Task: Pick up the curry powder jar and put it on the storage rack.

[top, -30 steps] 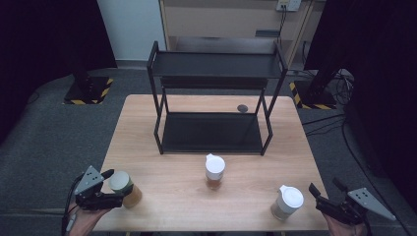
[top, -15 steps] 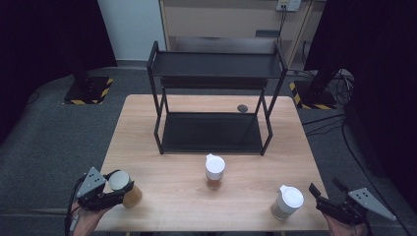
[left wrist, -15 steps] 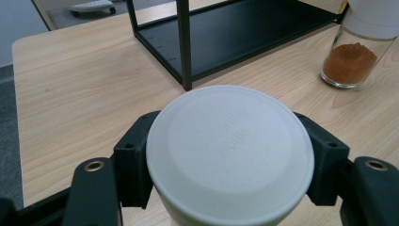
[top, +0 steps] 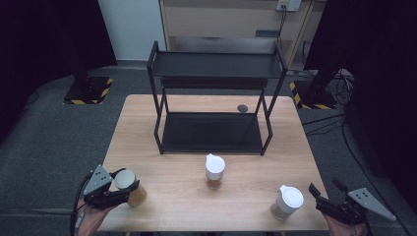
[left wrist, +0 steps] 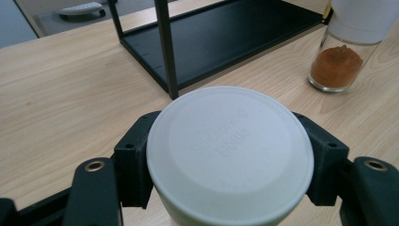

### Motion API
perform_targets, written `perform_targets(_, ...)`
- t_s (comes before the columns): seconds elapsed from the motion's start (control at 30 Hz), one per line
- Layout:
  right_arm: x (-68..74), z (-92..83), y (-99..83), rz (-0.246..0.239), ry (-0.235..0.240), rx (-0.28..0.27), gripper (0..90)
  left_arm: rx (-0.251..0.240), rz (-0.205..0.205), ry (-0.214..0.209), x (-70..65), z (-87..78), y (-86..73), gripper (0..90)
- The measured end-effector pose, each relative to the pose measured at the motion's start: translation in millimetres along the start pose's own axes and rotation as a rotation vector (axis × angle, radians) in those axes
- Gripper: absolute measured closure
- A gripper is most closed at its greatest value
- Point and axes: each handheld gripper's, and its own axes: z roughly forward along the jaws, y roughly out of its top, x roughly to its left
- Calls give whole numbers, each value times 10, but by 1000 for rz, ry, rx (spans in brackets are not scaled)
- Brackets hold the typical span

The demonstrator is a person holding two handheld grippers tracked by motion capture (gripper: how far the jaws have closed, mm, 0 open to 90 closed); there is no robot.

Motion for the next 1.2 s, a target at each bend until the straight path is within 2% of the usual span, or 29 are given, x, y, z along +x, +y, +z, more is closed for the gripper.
perform_targets(0.2,-2,0,-1,2,2,0,102,-4,21,-24,-10,79,121,331)
perform_targets(0.57,-7,1,-3,3,4,-1,103,-14,33,-83,32,253,348,331)
perform_targets(1.2,-16,5,-7,8,7,-1,105,-18,83,-147,34,604,765,331)
